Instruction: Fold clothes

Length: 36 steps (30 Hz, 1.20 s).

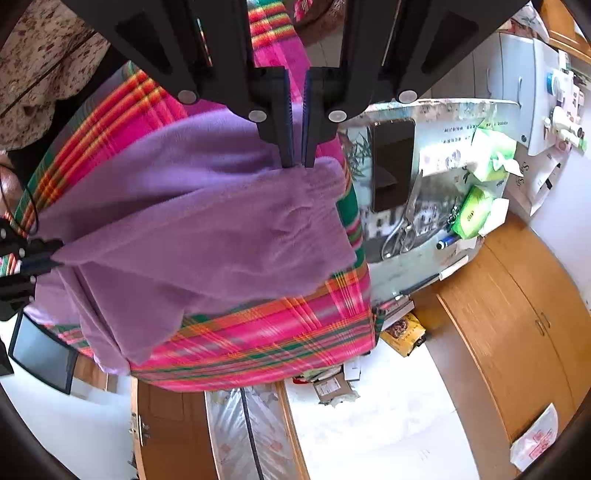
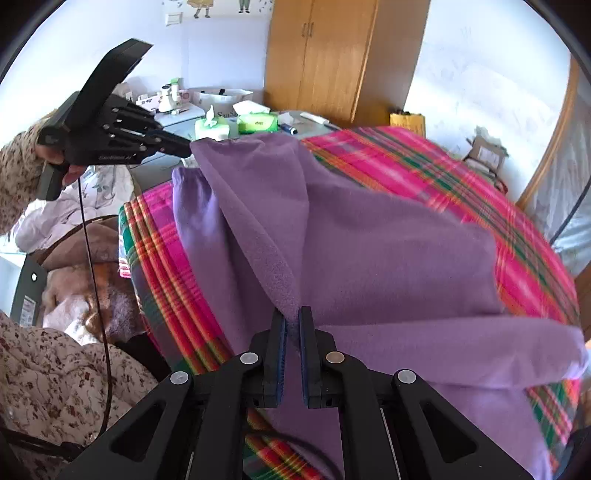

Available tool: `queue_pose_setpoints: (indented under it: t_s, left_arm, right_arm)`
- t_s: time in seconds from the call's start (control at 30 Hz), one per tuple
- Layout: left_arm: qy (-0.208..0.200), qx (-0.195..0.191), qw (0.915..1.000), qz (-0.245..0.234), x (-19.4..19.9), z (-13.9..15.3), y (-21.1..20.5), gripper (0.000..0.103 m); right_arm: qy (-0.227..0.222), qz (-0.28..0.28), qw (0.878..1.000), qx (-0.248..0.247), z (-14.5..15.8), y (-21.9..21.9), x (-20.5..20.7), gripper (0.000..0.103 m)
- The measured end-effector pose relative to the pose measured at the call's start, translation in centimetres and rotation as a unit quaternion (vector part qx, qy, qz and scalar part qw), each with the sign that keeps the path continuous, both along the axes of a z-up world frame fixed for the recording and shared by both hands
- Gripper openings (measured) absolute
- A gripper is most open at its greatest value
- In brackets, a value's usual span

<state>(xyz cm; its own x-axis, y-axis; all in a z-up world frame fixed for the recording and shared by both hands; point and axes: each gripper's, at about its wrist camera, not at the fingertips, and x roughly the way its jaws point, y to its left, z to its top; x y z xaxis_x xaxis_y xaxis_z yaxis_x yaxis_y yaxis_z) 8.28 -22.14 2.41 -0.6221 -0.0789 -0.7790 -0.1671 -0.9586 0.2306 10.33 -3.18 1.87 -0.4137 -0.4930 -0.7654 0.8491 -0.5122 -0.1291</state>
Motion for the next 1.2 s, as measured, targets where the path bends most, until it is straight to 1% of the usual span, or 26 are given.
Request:
queue_pose_setpoints:
  t_s: [0.07, 0.13, 0.23, 0.27, 0.3, 0.33, 0.37, 0.43, 0.47, 0.5, 0.57, 0.63, 0.7, 0.77, 0.8, 0.87, 0.9, 0.97, 1.03, 1.1, 1.13, 1.2]
  left_arm:
    - [-0.006, -0.008, 0.9999, 0.007, 0.1, -0.6, -0.1, 0.004]
    - [-0.010, 0.004, 0.9998, 0.016, 0.2, -1.0, -0.5, 0.004]
    - [-0.005, 0.029, 0.9994, 0.019, 0.9, -0.9, -0.8, 0.004]
    - [-0.004, 0.043, 0.9988, 0.020, 1.0, -0.8, -1.0, 0.004]
    - [-0.005, 0.066, 0.9975, 0.025, 1.2, -0.6, -1.3, 0.004]
    - [-0.008, 0.095, 0.9949, 0.032, 1.3, -0.3, -1.8, 0.004]
    - [-0.010, 0.134, 0.9902, 0.038, 1.5, 0.0, -2.4, 0.004]
    - [-0.010, 0.226, 0.9727, 0.053, 1.8, 0.6, -3.8, 0.009]
    - [-0.010, 0.259, 0.9639, 0.060, 1.8, 0.6, -4.3, 0.016]
    - [-0.011, 0.282, 0.9569, 0.068, 1.7, 0.6, -4.7, 0.022]
    - [-0.013, 0.322, 0.9426, 0.086, 1.5, 0.5, -5.4, 0.028]
    - [-0.018, 0.349, 0.9309, 0.107, 1.0, 0.1, -6.0, 0.029]
    - [-0.035, 0.380, 0.9158, 0.124, 0.3, -0.5, -6.5, 0.033]
    - [-0.050, 0.404, 0.9023, 0.143, -0.4, -1.1, -7.0, 0.034]
    - [-0.052, 0.418, 0.8948, 0.149, -0.6, -1.3, -7.3, 0.034]
    - [-0.051, 0.453, 0.8752, 0.162, -1.0, -1.8, -7.9, 0.034]
    - [-0.053, 0.471, 0.8641, 0.169, -1.2, -2.1, -8.1, 0.034]
    - [-0.058, 0.498, 0.8456, 0.182, -1.6, -2.7, -8.5, 0.034]
    - [-0.062, 0.523, 0.8278, 0.193, -1.8, -3.3, -8.8, 0.034]
    - [-0.065, 0.538, 0.8159, 0.201, -1.8, -3.6, -9.0, 0.034]
    - [-0.065, 0.542, 0.8127, 0.203, -1.9, -3.7, -9.0, 0.034]
    - [-0.064, 0.546, 0.8101, 0.205, -1.8, -3.7, -9.1, 0.034]
  right_arm:
    - [0.010, -0.005, 1.000, 0.007, -0.6, -0.1, 0.5, 0.007]
    - [0.025, -0.003, 1.000, 0.014, -1.0, -0.2, 1.1, 0.007]
    - [0.042, -0.003, 0.999, 0.016, -1.1, -0.3, 1.9, 0.007]
    - [0.044, -0.005, 0.999, 0.013, -1.0, -0.2, 1.9, 0.007]
    - [0.046, -0.007, 0.999, 0.009, -0.7, -0.1, 2.1, 0.007]
    - [0.050, -0.008, 0.999, 0.003, -0.3, 0.0, 2.3, 0.007]
    - [0.056, -0.006, 0.998, -0.002, 0.0, 0.1, 2.5, 0.006]
    - [0.078, 0.004, 0.997, 0.000, 0.2, 0.0, 3.4, 0.006]
    - [0.092, 0.010, 0.996, 0.011, -0.1, -0.2, 3.8, 0.006]
    - [0.101, 0.013, 0.994, 0.023, -0.5, -0.4, 4.2, 0.006]
    - [0.098, 0.019, 0.995, 0.032, -1.4, -0.7, 4.4, 0.006]
    - [0.097, 0.014, 0.995, 0.030, -1.7, -0.9, 4.4, 0.006]
    - [0.100, 0.003, 0.995, 0.020, -1.4, -0.7, 4.1, 0.007]
    - [0.100, -0.005, 0.995, 0.012, -1.0, -0.4, 3.7, 0.015]
    - [0.100, -0.009, 0.995, 0.011, -0.9, -0.3, 3.4, 0.021]
    - [0.100, -0.018, 0.995, 0.006, -0.7, -0.2, 2.8, 0.024]
    - [0.095, -0.019, 0.995, 0.001, -0.6, -0.2, 2.5, 0.025]
    - [0.077, -0.017, 0.997, -0.022, -0.3, -0.4, 2.0, 0.026]
    - [0.054, -0.011, 0.997, -0.046, -0.2, -0.5, 1.4, 0.034]
    - [0.030, 0.000, 0.998, -0.057, -0.3, -1.0, 0.7, 0.037]
    - [0.030, 0.003, 0.998, -0.051, -0.5, -1.3, 0.5, 0.037]
    - [0.040, 0.003, 0.999, -0.032, -1.2, -2.1, 0.3, 0.037]
